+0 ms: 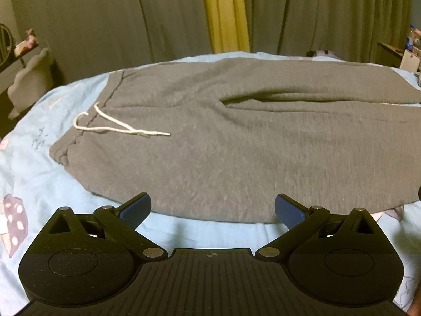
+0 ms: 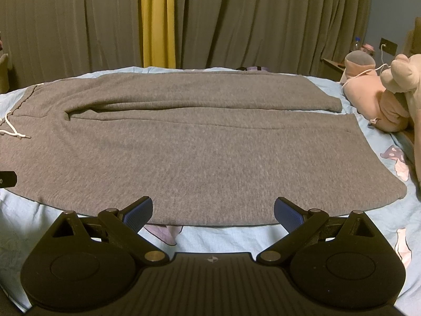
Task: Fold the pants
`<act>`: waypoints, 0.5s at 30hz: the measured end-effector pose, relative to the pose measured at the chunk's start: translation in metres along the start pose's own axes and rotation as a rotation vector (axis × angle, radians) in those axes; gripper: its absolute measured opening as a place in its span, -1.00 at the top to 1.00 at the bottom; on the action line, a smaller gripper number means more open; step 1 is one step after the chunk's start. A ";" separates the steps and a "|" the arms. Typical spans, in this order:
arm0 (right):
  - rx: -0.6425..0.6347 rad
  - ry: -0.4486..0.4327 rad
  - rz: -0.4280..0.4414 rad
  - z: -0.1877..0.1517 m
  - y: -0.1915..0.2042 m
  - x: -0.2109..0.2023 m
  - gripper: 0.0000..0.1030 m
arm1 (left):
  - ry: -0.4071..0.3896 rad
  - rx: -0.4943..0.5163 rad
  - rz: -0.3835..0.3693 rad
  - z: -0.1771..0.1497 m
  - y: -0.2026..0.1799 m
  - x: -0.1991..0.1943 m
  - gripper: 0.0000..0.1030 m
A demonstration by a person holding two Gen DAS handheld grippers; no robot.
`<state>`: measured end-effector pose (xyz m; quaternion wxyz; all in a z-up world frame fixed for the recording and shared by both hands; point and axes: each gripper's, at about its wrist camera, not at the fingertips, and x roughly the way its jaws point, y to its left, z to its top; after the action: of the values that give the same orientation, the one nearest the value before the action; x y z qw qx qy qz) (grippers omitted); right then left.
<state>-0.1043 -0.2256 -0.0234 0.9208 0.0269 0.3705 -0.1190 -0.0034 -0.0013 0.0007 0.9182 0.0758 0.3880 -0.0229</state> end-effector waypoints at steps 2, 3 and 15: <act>0.003 0.002 0.001 0.002 0.000 0.000 -0.92 | 0.006 0.002 0.005 0.000 -0.001 0.001 -1.00; 0.004 0.000 0.002 0.002 0.000 -0.001 -0.92 | 0.006 0.003 0.005 0.000 -0.001 0.001 -1.00; 0.016 0.002 0.009 0.005 0.000 -0.001 -0.92 | -0.003 -0.001 -0.002 0.001 -0.001 0.000 -1.00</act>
<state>-0.1019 -0.2257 -0.0194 0.9206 0.0360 0.3704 -0.1179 -0.0028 -0.0021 0.0013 0.9188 0.0748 0.3869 -0.0236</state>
